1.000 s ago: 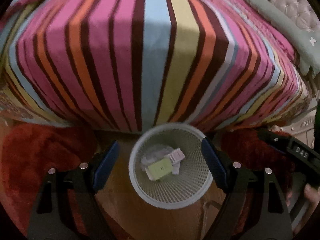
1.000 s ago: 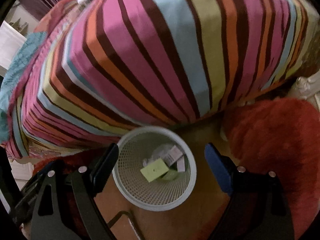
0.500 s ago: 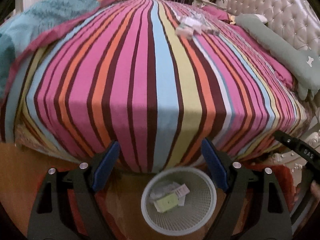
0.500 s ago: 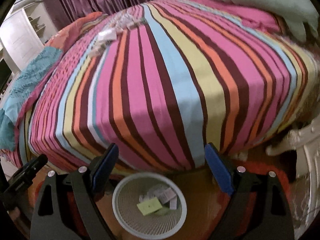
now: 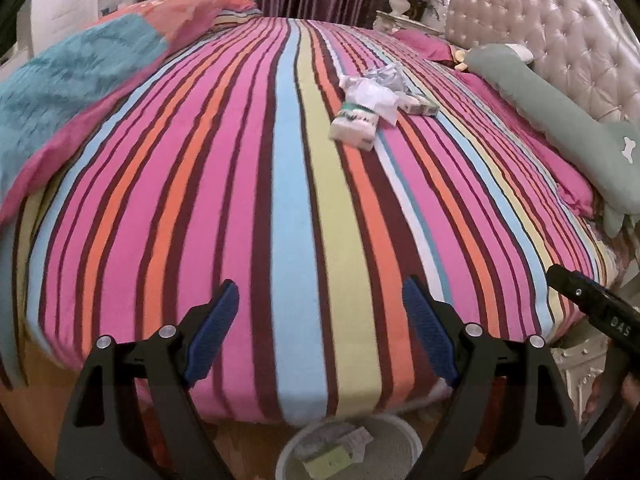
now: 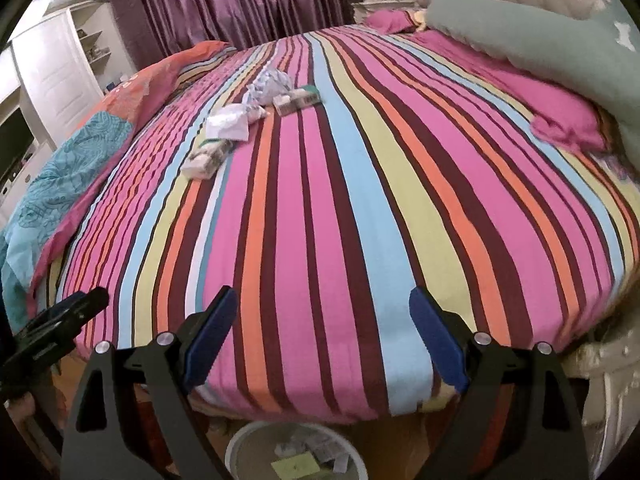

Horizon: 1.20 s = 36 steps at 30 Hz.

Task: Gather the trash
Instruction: 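Move both tools up from the wastebasket toward the remaining trash on the bed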

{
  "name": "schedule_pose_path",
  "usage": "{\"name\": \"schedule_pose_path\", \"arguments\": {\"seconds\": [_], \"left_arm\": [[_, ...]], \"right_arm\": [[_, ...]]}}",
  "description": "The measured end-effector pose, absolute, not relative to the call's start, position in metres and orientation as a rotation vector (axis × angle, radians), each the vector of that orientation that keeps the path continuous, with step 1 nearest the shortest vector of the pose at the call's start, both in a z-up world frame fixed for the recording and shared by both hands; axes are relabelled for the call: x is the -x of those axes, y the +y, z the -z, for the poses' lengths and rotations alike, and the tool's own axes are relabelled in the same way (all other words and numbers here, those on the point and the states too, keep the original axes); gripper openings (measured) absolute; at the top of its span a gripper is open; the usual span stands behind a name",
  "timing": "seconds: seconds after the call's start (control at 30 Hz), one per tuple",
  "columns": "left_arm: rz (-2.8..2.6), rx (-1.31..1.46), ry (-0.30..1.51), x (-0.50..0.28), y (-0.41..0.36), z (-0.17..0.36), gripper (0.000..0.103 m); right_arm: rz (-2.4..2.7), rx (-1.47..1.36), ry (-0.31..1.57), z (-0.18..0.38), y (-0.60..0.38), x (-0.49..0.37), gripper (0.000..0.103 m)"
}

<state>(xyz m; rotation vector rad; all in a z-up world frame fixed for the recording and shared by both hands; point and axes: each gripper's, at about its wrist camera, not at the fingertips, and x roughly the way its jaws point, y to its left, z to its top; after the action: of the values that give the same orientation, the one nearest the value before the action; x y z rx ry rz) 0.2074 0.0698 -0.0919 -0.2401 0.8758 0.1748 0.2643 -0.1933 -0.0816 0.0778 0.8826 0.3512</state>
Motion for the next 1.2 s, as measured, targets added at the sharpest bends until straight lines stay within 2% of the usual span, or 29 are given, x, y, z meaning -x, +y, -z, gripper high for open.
{"name": "schedule_pose_path", "arguments": {"seconds": [0.73,1.2], "left_arm": [[-0.098,0.190,0.907,-0.372,0.078,0.106,0.082],[-0.072,0.161,0.927,-0.427,0.081,0.123,0.082]], "right_arm": [[-0.411,0.020,0.839,0.071,-0.136,-0.422,0.084],[-0.497,0.075,0.868,0.085,-0.093,-0.501,0.084]]}}
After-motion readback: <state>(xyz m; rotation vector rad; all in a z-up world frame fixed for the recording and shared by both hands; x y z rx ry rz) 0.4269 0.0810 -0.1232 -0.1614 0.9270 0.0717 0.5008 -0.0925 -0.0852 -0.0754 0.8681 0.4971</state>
